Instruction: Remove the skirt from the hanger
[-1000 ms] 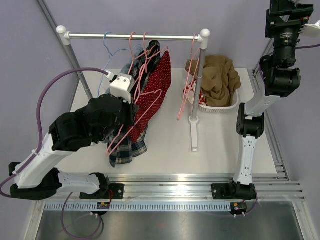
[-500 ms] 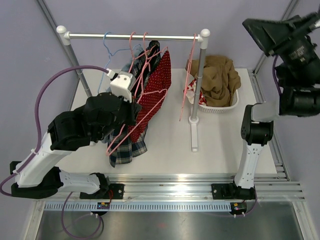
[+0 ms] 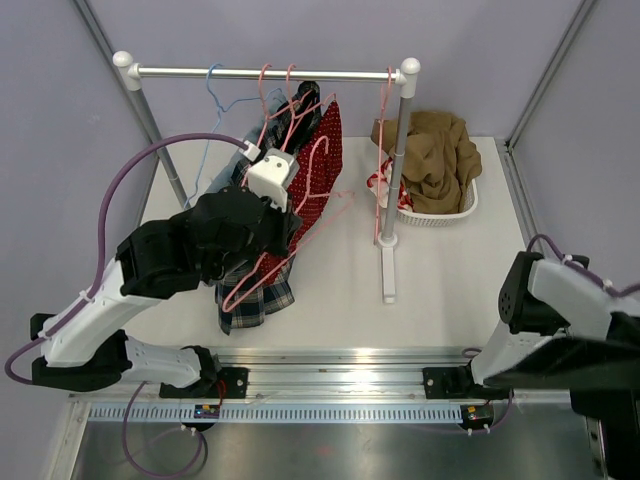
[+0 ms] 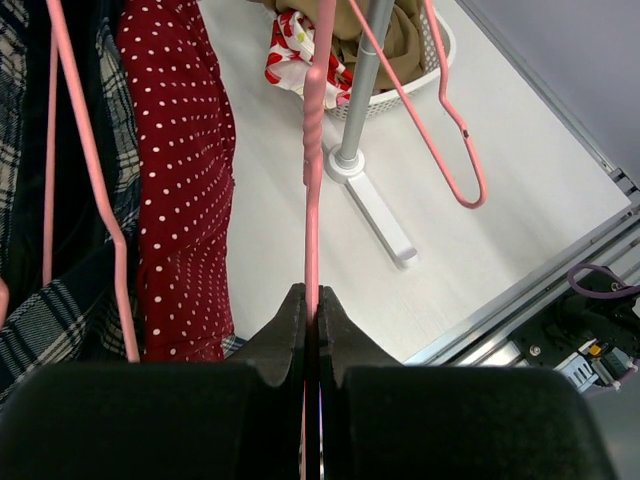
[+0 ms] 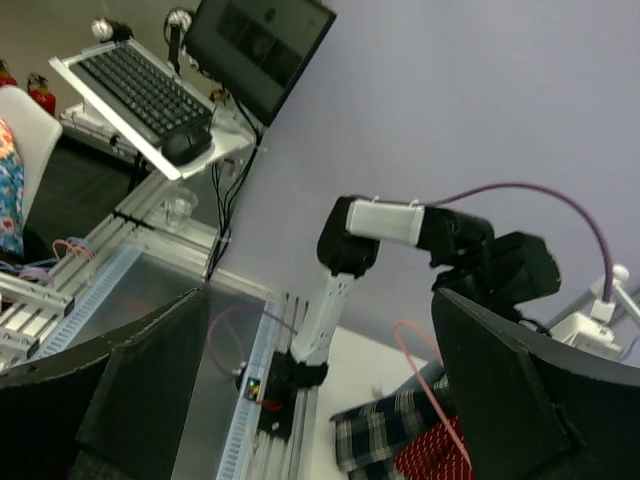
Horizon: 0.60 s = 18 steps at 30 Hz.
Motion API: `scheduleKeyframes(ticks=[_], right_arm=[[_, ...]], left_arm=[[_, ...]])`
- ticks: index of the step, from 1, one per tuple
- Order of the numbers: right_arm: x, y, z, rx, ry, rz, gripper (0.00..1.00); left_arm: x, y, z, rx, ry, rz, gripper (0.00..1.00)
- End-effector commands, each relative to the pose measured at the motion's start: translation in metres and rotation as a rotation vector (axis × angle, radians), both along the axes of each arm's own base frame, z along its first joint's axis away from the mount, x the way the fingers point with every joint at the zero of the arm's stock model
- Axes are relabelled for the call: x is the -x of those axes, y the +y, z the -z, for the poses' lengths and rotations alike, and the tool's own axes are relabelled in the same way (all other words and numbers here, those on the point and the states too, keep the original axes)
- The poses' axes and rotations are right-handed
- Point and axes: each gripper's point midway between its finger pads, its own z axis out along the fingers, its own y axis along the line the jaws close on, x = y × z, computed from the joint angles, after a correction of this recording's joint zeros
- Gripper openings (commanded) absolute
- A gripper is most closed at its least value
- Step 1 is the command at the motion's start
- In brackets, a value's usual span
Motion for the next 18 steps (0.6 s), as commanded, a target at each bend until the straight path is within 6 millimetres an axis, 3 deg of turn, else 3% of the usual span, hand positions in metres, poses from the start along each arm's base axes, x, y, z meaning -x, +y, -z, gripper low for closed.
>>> scheduleKeyframes(ticks=[1,2,4,5,7,8,10,15,18], right_arm=[[-0.017,0.005,0.021,0.137,0.186,0.152,0.99],[-0.016,0.010,0.036,0.158,0.174,0.227,1.00],[-0.053,0.025,0.044,0.167,0.339,0.406,1.00],[-0.083,0.038,0.064,0.200,0.353,0.608,1.00],[-0.099,0.052,0.092,0.214,0.343,0.775,0.99],[-0.124,0.053,0.096,0.190,0.418,0.867,1.00],[-0.144,0.056,0.102,0.156,0.469,0.946,0.99],[-0.226,0.051,0.136,0.101,0.518,1.383,0.99],[-0.257,0.044,0.157,0.043,0.578,1.501,0.99]], left_arm=[[-0.001,-0.013,-0.022,0.071,-0.045,0.034,0.00],[-0.001,-0.015,-0.023,0.078,-0.048,0.034,0.00],[-0.003,-0.017,-0.021,0.074,-0.051,0.032,0.00],[-0.004,-0.018,-0.021,0.076,-0.054,0.026,0.00],[-0.006,-0.020,-0.020,0.072,-0.059,0.020,0.00],[-0.007,-0.020,-0.020,0.072,-0.062,0.015,0.00],[-0.009,-0.018,-0.023,0.071,-0.071,0.000,0.00],[-0.015,-0.009,-0.029,0.065,-0.098,-0.043,0.00],[-0.016,-0.004,-0.031,0.061,-0.101,-0.069,0.00]])
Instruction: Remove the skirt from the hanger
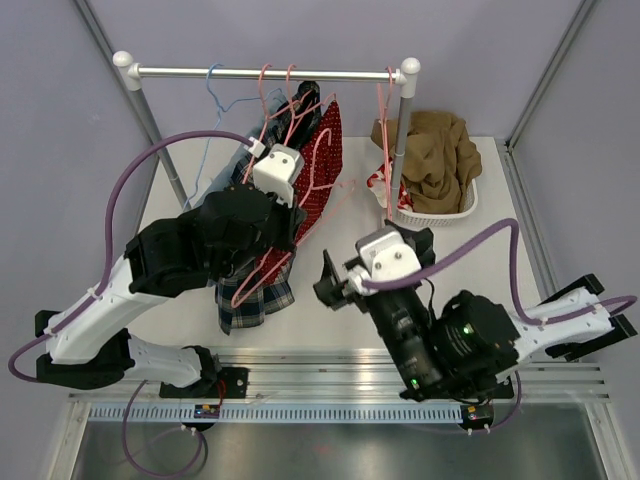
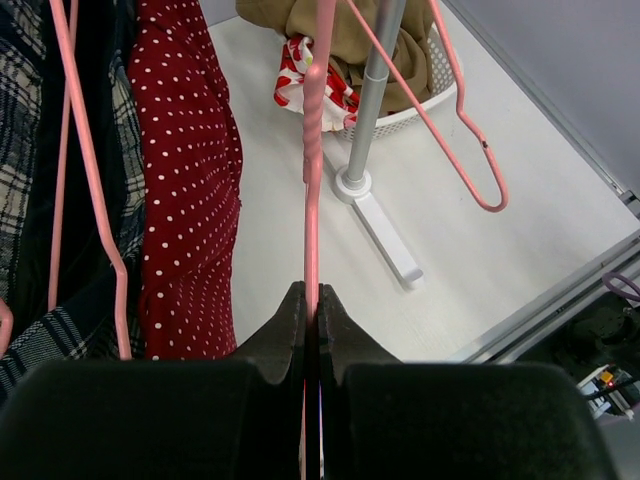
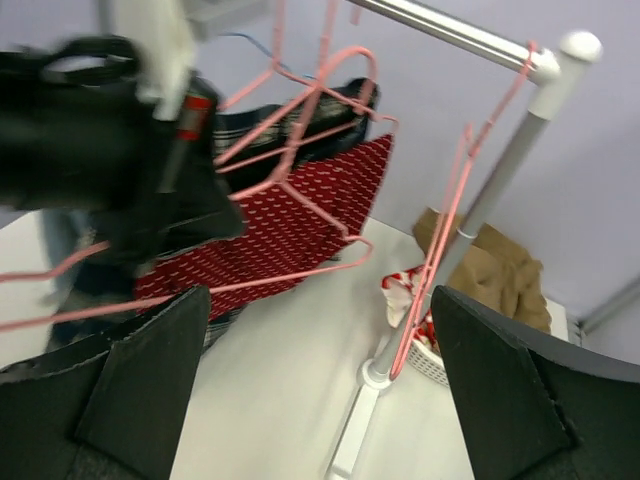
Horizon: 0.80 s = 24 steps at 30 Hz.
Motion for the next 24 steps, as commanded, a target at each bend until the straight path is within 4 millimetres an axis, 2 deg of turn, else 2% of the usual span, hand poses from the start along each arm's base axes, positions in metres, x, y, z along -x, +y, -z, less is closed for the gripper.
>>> scheduleKeyframes(ticks=[1,2,4,5,7,8,10,11,13,14,15,16,18,20,21,22,24], right_arm=[[-0.049,-0.053,0.032,-0.162,0.182,0.339,0.99],[-0.060,-0.055,0.049,-0.128,0.165,0.397,1.00],[-0.085,-0.069,0.065,-0.115,0.163,0.516,0.99],[-0.092,-0.071,0.082,-0.086,0.175,0.555,0.99],[-0.107,-0.082,0.099,-0.074,0.191,0.625,1.00],[-0.110,-0.082,0.114,-0.074,0.204,0.614,1.00],[-0.114,-0.083,0.127,-0.069,0.204,0.630,1.00],[-0.117,-0.081,0.140,-0.028,0.196,0.648,0.99],[-0.119,-0.077,0.153,-0.052,0.197,0.659,0.99],[-0.119,-0.074,0.162,-0.058,0.198,0.661,0.99],[-0.119,-0.074,0.165,-0.064,0.199,0.663,0.99],[-0.118,-0.073,0.168,-0.070,0.200,0.659,0.99],[-0.111,-0.072,0.173,-0.102,0.204,0.627,0.99],[-0.105,-0.075,0.177,-0.119,0.207,0.605,1.00],[-0.103,-0.074,0.180,-0.113,0.205,0.594,0.99],[-0.099,-0.072,0.183,-0.099,0.203,0.575,0.99],[-0.093,-0.066,0.195,-0.022,0.188,0.555,0.99]], left_arm=[[-0.006,0.008,-0.026,0.057,-0.059,-0.049,0.00],[-0.008,0.010,-0.026,0.057,-0.062,-0.063,0.00],[-0.008,0.013,-0.027,0.063,-0.066,-0.074,0.00],[-0.009,0.014,-0.029,0.070,-0.072,-0.086,0.00],[-0.013,0.016,-0.032,0.079,-0.087,-0.115,0.00],[-0.015,0.017,-0.035,0.083,-0.096,-0.124,0.00],[-0.018,0.015,-0.044,0.097,-0.115,-0.129,0.00],[-0.022,0.010,-0.047,0.087,-0.133,-0.130,0.00],[-0.025,0.006,-0.064,0.108,-0.160,-0.134,0.00],[-0.031,-0.003,-0.062,0.075,-0.171,-0.133,0.00],[-0.033,-0.007,-0.065,0.072,-0.181,-0.135,0.00],[-0.035,-0.006,-0.079,0.094,-0.202,-0.143,0.00],[-0.048,-0.014,-0.082,0.073,-0.225,-0.161,0.00],[-0.057,-0.018,-0.095,0.098,-0.245,-0.165,0.00],[-0.065,-0.026,-0.089,0.085,-0.237,-0.165,0.00],[-0.074,-0.023,-0.096,0.106,-0.241,-0.176,0.00],[-0.092,-0.026,-0.090,0.094,-0.233,-0.195,0.00]])
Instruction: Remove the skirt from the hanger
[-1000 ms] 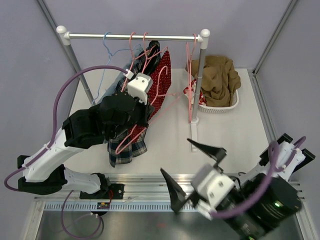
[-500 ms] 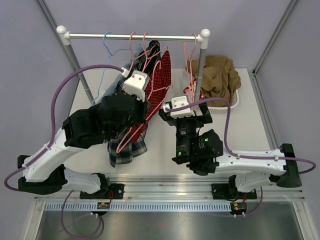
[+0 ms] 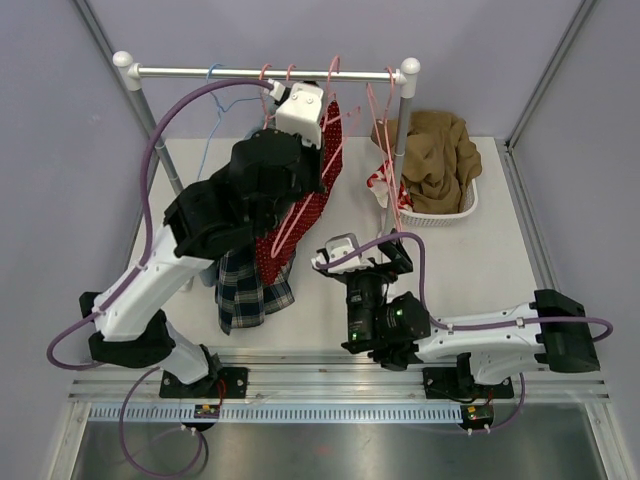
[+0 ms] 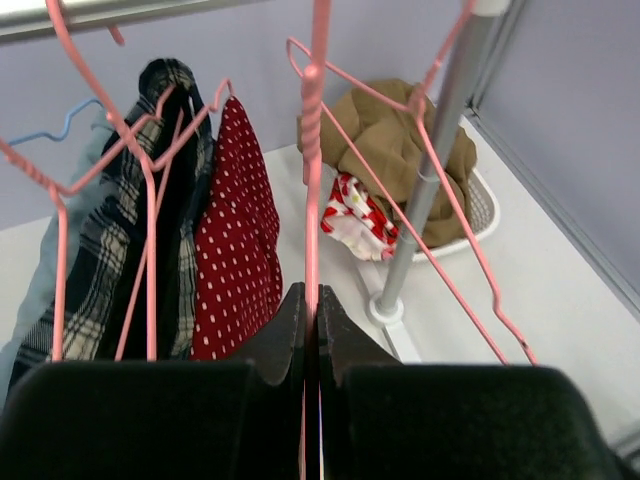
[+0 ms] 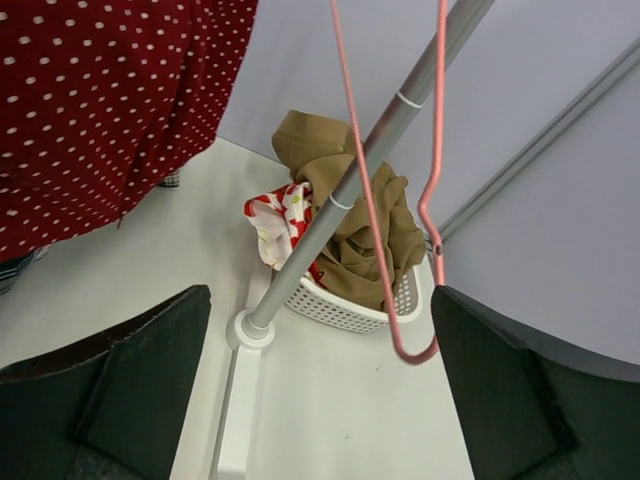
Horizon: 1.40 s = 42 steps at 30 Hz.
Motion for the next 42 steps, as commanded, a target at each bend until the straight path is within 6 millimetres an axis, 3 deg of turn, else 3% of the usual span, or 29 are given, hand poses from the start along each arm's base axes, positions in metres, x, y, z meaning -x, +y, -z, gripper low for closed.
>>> scheduleKeyframes(ticks=[1,4,8,10,11,14,18,23,27,31,33,36,38,39,41,42], right_arm=[[0.025,-0.017,0.031,-0.274,0.167,0.074,0.99],[0.030,0.007,0.054,-0.018,0.170,0.056,1.00],[0.030,0.045,0.094,0.471,0.163,0.059,0.99],[0.030,0.051,0.092,0.491,0.155,0.052,0.99],[0.029,0.055,0.083,0.423,0.147,0.045,0.99],[0.028,0.039,0.038,0.230,0.154,0.036,0.99],[0.037,0.017,-0.010,0.118,0.191,0.003,0.99],[0.084,0.022,-0.062,0.227,0.180,-0.218,1.00],[0.085,0.010,-0.084,0.169,0.182,-0.251,1.00],[0.084,-0.001,-0.086,0.175,0.181,-0.263,1.00],[0.086,-0.005,-0.102,0.136,0.161,-0.292,0.99],[0.108,0.001,-0.134,0.114,0.032,-0.420,0.99],[0.113,-0.010,-0.176,0.007,-0.021,-0.482,1.00],[0.134,-0.007,-0.192,-0.026,-0.065,-0.592,0.99],[0.149,0.004,-0.224,-0.130,-0.106,-0.787,1.00],[0.160,0.013,-0.225,-0.144,-0.085,-0.927,0.99]], left_arm=[[-0.029,-0.001,-0.018,0.050,-0.048,-0.022,0.00],[-0.046,-0.010,-0.012,0.063,-0.041,-0.009,0.00],[-0.064,-0.028,0.001,0.055,-0.017,0.013,0.00],[-0.066,-0.029,0.003,0.054,-0.013,0.014,0.00],[-0.066,-0.031,0.004,0.052,-0.007,0.024,0.00],[-0.066,-0.031,0.011,0.042,0.011,0.033,0.00],[-0.066,-0.028,0.019,0.016,0.031,0.032,0.00],[-0.062,-0.022,0.028,0.002,0.049,0.025,0.01],[-0.059,-0.017,0.030,0.001,0.050,0.027,0.01],[-0.058,-0.018,0.033,-0.006,0.060,0.048,0.02],[-0.057,-0.023,0.035,-0.011,0.066,0.066,0.03],[-0.057,-0.027,0.033,-0.012,0.066,0.087,0.03],[-0.057,-0.029,0.033,-0.006,0.068,0.091,0.04],[-0.057,-0.030,0.034,-0.006,0.070,0.097,0.04],[-0.056,-0.032,0.033,0.002,0.073,0.106,0.04],[-0.056,-0.032,0.033,0.003,0.074,0.107,0.04]])
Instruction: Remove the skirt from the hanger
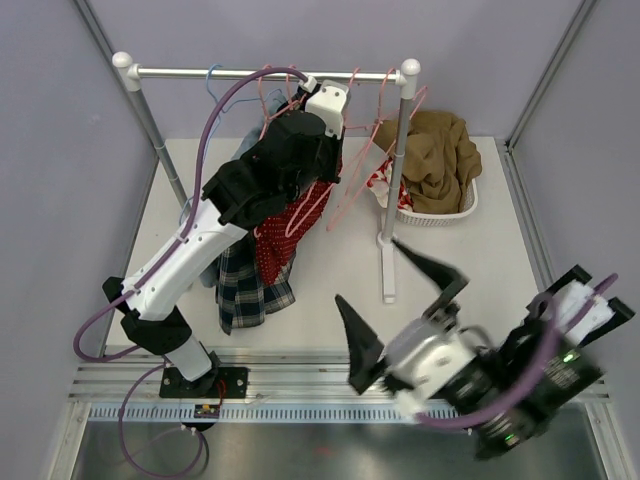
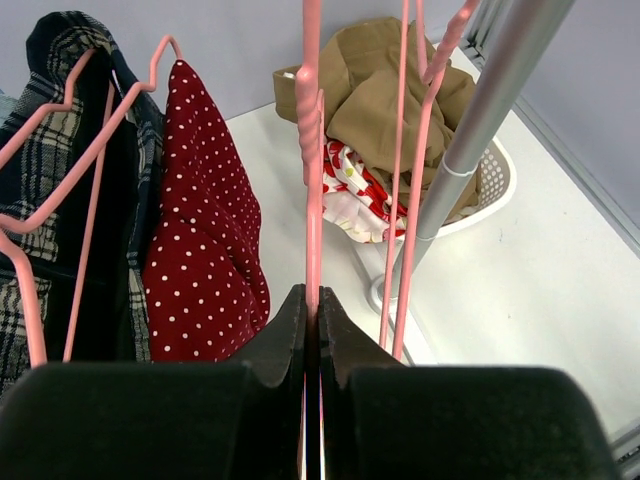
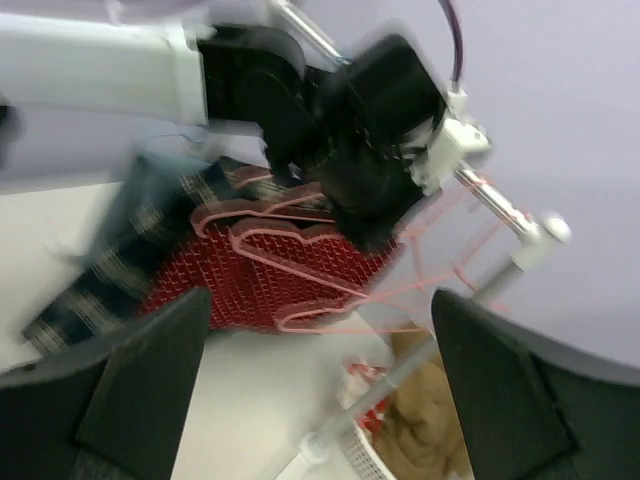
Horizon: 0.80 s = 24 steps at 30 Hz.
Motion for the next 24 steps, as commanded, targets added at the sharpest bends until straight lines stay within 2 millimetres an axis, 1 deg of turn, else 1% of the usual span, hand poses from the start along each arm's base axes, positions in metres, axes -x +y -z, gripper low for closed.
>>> scheduleKeyframes(ticks=[1,2,3,4,5,6,7,8,9,10,11,12,14,15,16,17,19,20,21,22,24], right_arm=[[0.010,-0.028,-0.090,-0.292,0.140,-0.550,0.99],[0.017,-0.033,-0.076,-0.288,0.239,-0.645,0.99],[0.010,-0.041,-0.088,-0.361,0.224,-0.645,0.99],[0.002,-0.045,-0.086,-0.381,0.203,-0.598,0.99],[-0.018,-0.059,-0.084,-0.383,0.206,-0.498,0.99],[-0.026,-0.064,-0.082,-0.371,0.186,-0.443,0.99],[-0.030,-0.061,-0.062,-0.316,0.151,-0.362,1.00],[-0.044,-0.077,-0.072,-0.375,0.154,-0.311,0.99],[-0.048,-0.081,-0.067,-0.375,0.169,-0.284,0.99],[-0.048,-0.080,-0.057,-0.355,0.173,-0.269,0.99],[-0.054,-0.088,-0.053,-0.390,0.213,-0.268,0.99],[-0.055,-0.089,-0.047,-0.389,0.236,-0.266,1.00],[-0.055,-0.091,-0.026,-0.372,0.284,-0.265,0.99],[-0.056,-0.092,-0.020,-0.374,0.303,-0.258,0.99],[-0.054,-0.090,-0.007,-0.352,0.307,-0.242,1.00],[-0.057,-0.094,-0.001,-0.372,0.332,-0.237,1.00],[-0.058,-0.095,0.014,-0.361,0.350,-0.203,0.99],[-0.059,-0.096,0.017,-0.362,0.360,-0.197,0.99],[-0.059,-0.096,0.020,-0.360,0.367,-0.194,0.99],[-0.057,-0.095,0.025,-0.361,0.384,-0.200,0.99],[-0.056,-0.094,0.028,-0.366,0.397,-0.209,0.99]], left_arm=[[0.005,-0.002,-0.024,0.065,-0.033,0.034,0.05],[0.005,-0.001,-0.026,0.069,-0.035,0.035,0.05],[0.005,-0.001,-0.026,0.066,-0.033,0.034,0.05],[0.006,0.001,-0.025,0.064,-0.032,0.029,0.05],[0.006,0.000,-0.024,0.061,-0.030,0.031,0.05],[0.005,0.000,-0.024,0.060,-0.030,0.030,0.06],[0.005,0.001,-0.023,0.054,-0.028,0.028,0.06],[0.004,0.001,-0.022,0.051,-0.028,0.026,0.06],[0.004,0.000,-0.020,0.048,-0.025,0.027,0.07],[0.002,0.000,-0.019,0.044,-0.026,0.022,0.08],[0.000,-0.003,-0.015,0.038,-0.019,0.020,0.09],[0.000,-0.003,-0.015,0.038,-0.017,0.018,0.18],[0.000,-0.006,-0.013,0.046,-0.009,0.020,0.37],[0.000,-0.006,-0.012,0.049,-0.006,0.019,0.62],[0.000,-0.006,-0.010,0.050,-0.002,0.018,0.71],[0.000,-0.005,-0.011,0.052,-0.003,0.013,0.77],[0.003,0.001,-0.016,0.065,-0.009,0.001,0.85],[0.004,0.004,-0.019,0.070,-0.013,-0.002,0.85],[0.009,0.011,-0.030,0.092,-0.029,-0.005,0.86],[0.012,0.016,-0.034,0.094,-0.037,-0.010,0.88],[0.017,0.028,-0.044,0.101,-0.056,-0.024,0.88]])
